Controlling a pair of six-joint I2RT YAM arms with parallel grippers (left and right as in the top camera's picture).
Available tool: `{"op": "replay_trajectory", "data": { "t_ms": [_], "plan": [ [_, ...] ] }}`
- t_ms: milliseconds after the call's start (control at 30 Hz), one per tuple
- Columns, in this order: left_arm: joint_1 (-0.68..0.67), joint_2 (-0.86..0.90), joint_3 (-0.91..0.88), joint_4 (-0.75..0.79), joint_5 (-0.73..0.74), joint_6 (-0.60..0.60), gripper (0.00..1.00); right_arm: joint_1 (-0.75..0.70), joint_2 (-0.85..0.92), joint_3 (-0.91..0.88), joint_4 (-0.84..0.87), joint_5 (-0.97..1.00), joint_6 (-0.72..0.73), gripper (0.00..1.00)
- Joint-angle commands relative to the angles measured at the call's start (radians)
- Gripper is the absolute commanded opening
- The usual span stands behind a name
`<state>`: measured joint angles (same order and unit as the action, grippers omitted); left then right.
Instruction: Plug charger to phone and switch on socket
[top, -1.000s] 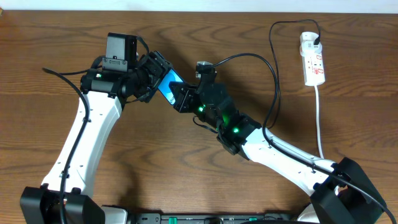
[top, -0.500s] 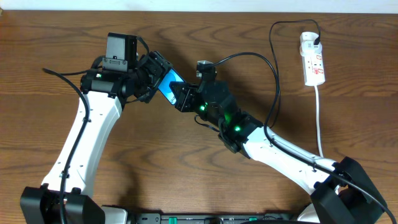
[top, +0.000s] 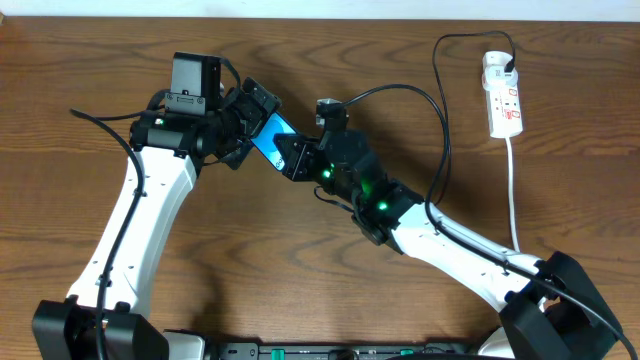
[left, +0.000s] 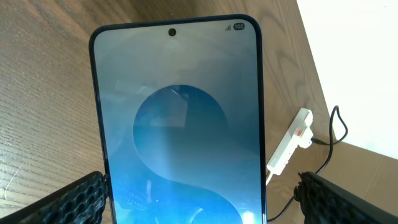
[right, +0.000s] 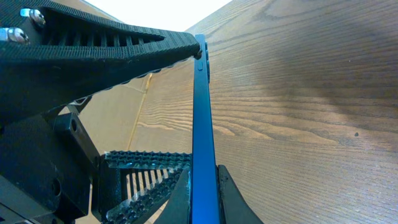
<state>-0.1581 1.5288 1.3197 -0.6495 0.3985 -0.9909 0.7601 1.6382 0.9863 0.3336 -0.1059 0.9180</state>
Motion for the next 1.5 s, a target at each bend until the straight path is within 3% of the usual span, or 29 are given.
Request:
{"op": "replay_trajectory", "data": {
  "t_ms": [0,567,1167,1300,1467],
  "plan": [
    [0.001,-0.020,0.008,0.000,0.016,0.010,0.98,-0.017,-0.017,0.005,0.014,-0.001,0.010,0.01],
    [0.001,-0.023,0.008,0.000,0.035,0.052,0.98,-0.064,-0.020,0.007,-0.001,-0.035,0.081,0.01],
    [0.057,-0.285,0.008,-0.009,0.073,0.111,0.98,-0.199,-0.188,0.007,-0.341,-0.156,0.238,0.01],
    [0.057,-0.357,0.008,-0.085,0.072,0.094,0.98,-0.219,-0.231,0.007,-0.390,-0.242,0.245,0.01],
    [0.057,-0.394,0.008,-0.204,0.072,0.074,0.98,-0.270,-0.276,0.007,-0.518,-0.326,0.363,0.01]
  ]
}}
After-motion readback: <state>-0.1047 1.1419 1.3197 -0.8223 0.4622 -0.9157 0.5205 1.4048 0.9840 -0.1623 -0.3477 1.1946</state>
